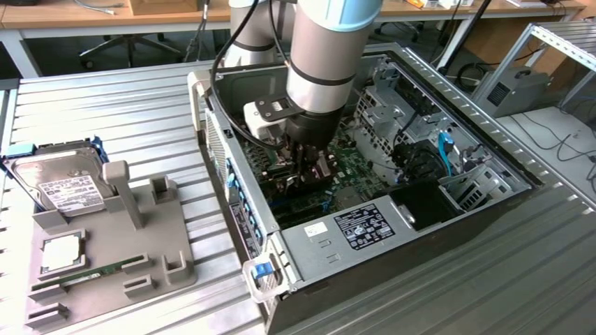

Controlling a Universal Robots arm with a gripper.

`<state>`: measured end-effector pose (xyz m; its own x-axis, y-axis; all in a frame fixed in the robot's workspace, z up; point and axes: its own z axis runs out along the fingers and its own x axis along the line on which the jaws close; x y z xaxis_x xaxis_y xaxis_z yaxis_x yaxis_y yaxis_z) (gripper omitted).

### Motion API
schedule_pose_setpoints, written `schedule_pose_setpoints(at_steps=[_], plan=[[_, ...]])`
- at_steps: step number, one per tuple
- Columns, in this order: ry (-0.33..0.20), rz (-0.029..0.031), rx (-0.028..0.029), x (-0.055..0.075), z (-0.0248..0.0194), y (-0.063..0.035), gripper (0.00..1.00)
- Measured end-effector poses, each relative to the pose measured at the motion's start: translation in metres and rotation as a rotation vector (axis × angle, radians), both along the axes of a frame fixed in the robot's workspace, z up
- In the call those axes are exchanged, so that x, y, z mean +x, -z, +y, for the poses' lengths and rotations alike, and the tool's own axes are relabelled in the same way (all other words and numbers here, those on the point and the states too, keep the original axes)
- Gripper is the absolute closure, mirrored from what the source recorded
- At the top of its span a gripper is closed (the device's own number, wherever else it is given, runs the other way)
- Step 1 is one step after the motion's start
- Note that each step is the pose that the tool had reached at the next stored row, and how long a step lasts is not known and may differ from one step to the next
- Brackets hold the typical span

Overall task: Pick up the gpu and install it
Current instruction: 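Insert the gpu into the slot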

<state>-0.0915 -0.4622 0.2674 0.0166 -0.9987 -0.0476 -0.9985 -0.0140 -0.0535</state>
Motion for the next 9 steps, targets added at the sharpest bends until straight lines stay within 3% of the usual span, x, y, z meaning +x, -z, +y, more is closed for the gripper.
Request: schedule_pose_setpoints(at_steps=[6, 9], plan=[[0.0, -0.0001, 0.0, 0.0, 0.0, 0.0, 0.73], [0.0, 0.0001, 0.0039, 0.0, 0.0, 0.0012, 0.73]])
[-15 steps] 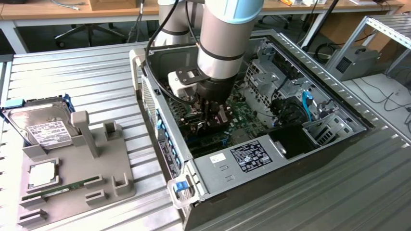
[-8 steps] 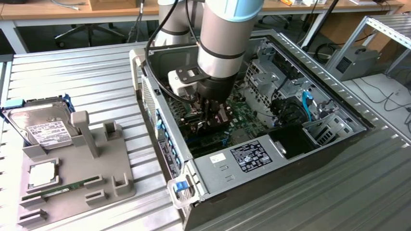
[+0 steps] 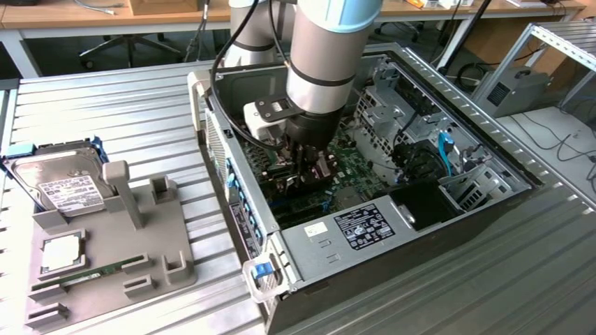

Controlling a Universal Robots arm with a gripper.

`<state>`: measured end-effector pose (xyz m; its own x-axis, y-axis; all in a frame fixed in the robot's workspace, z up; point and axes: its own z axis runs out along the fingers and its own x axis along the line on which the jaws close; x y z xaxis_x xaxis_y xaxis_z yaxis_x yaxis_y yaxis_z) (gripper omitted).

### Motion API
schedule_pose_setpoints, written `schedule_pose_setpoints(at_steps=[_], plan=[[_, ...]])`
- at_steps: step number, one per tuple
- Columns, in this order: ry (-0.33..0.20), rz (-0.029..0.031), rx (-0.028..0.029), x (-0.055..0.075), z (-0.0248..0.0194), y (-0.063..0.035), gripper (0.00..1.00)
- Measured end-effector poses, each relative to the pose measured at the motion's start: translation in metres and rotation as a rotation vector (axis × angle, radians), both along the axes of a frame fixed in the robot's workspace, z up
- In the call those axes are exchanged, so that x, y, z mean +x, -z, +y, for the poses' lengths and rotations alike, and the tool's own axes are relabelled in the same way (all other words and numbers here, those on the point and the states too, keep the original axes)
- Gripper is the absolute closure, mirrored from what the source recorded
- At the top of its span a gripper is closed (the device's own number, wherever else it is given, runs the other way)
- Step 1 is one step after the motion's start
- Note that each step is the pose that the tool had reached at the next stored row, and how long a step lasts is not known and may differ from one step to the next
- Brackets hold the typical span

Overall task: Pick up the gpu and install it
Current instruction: 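Insert the gpu into the slot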

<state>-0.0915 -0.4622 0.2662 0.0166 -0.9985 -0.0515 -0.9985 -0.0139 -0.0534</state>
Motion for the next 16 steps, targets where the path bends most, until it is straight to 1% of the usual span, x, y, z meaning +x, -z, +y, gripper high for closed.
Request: schedule_pose_setpoints(at_steps=[3, 12, 14, 16], plan=[[0.0, -0.0001, 0.0015, 0.0, 0.0001, 0.0004, 0.73], [0.0, -0.0001, 0.002, 0.0, 0.0, 0.0014, 0.73], [0.0, -0.0007, 0.003, 0.0001, 0.0001, 0.0023, 0.73], [0.0, -0.0003, 0.0025, 0.0001, 0.0, 0.0023, 0.73]])
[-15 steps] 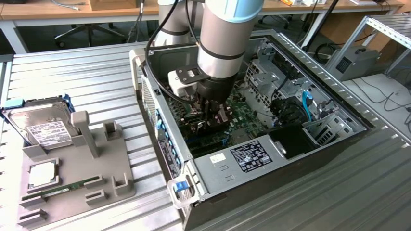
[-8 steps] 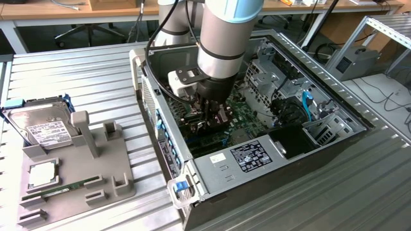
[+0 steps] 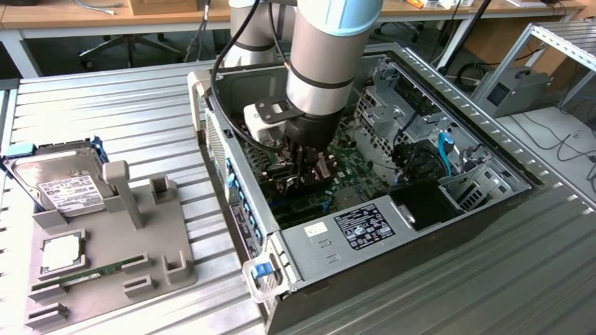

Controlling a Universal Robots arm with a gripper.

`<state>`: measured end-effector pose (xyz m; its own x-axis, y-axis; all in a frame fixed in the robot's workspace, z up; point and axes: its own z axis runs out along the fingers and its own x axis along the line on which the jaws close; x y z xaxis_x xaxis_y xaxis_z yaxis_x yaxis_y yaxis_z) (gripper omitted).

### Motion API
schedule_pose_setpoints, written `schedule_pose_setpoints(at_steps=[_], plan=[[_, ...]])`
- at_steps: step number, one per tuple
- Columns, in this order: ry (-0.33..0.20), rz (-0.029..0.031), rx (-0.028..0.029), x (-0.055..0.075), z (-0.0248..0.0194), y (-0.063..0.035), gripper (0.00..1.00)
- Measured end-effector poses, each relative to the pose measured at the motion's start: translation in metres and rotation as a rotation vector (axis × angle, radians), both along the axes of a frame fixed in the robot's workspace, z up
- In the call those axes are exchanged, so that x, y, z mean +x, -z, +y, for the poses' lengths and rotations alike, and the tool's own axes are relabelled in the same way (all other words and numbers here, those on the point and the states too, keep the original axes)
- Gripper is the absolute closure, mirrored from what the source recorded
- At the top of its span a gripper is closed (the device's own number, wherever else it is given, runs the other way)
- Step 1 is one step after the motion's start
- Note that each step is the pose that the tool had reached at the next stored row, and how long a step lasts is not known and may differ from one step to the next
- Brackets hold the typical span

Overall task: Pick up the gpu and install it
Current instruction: 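Insert the gpu into the slot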

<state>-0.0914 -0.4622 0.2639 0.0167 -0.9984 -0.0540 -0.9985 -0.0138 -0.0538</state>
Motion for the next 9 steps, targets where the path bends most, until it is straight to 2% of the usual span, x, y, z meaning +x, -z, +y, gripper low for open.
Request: schedule_pose_setpoints(at_steps=[9], plan=[[0.0, 0.0002, -0.0003, -0.0004, 0.0, -0.0001, 0.73]])
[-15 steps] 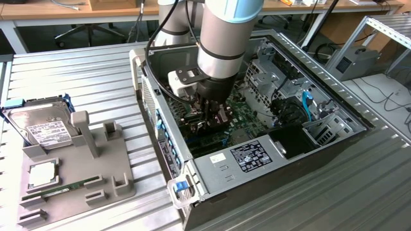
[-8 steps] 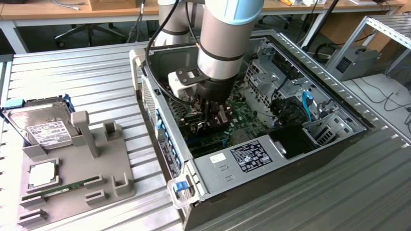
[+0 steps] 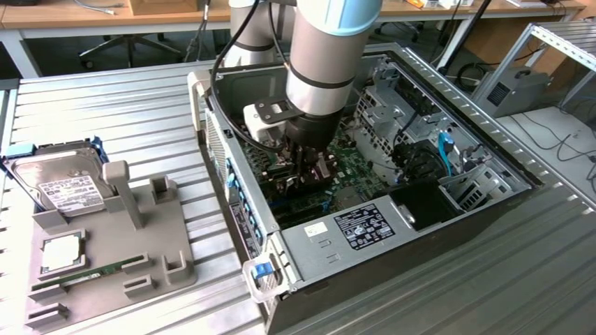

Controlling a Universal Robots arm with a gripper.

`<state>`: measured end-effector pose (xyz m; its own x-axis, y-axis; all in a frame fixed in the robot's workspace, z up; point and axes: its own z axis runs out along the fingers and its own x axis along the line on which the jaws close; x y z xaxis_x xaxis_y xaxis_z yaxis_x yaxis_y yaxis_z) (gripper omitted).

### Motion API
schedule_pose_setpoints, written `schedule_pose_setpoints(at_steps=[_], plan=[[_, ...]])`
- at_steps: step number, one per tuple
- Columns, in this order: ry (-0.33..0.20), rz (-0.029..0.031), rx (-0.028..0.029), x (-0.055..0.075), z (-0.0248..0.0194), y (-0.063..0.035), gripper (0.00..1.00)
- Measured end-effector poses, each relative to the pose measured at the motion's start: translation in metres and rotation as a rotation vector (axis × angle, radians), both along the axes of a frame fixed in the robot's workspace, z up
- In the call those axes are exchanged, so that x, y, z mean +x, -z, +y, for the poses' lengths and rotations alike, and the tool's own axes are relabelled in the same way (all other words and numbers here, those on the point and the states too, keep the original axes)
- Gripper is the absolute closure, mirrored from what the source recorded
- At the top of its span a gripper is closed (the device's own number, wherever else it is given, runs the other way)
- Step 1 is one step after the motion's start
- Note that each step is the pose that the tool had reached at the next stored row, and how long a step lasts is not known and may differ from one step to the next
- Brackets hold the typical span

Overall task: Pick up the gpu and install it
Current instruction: 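Insert the gpu into the slot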

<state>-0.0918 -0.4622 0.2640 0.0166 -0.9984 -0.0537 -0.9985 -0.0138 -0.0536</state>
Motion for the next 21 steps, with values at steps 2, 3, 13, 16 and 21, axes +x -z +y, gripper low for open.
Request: schedule_pose_setpoints(at_steps=[2, 3, 13, 16, 21], plan=[[0.0, 0.0, 0.0001, 0.0, 0.0, 0.0, 0.73], [0.0, 0.0, 0.0001, -0.0001, 0.0, 0.0, 0.73], [0.0, 0.0, 0.0001, -0.0001, 0.0, 0.0004, 0.73], [0.0, 0.0, 0.0001, -0.0001, 0.0, 0.0004, 0.73], [0.0, 0.0, 0.0001, -0.0001, 0.0, 0.0004, 0.73]])
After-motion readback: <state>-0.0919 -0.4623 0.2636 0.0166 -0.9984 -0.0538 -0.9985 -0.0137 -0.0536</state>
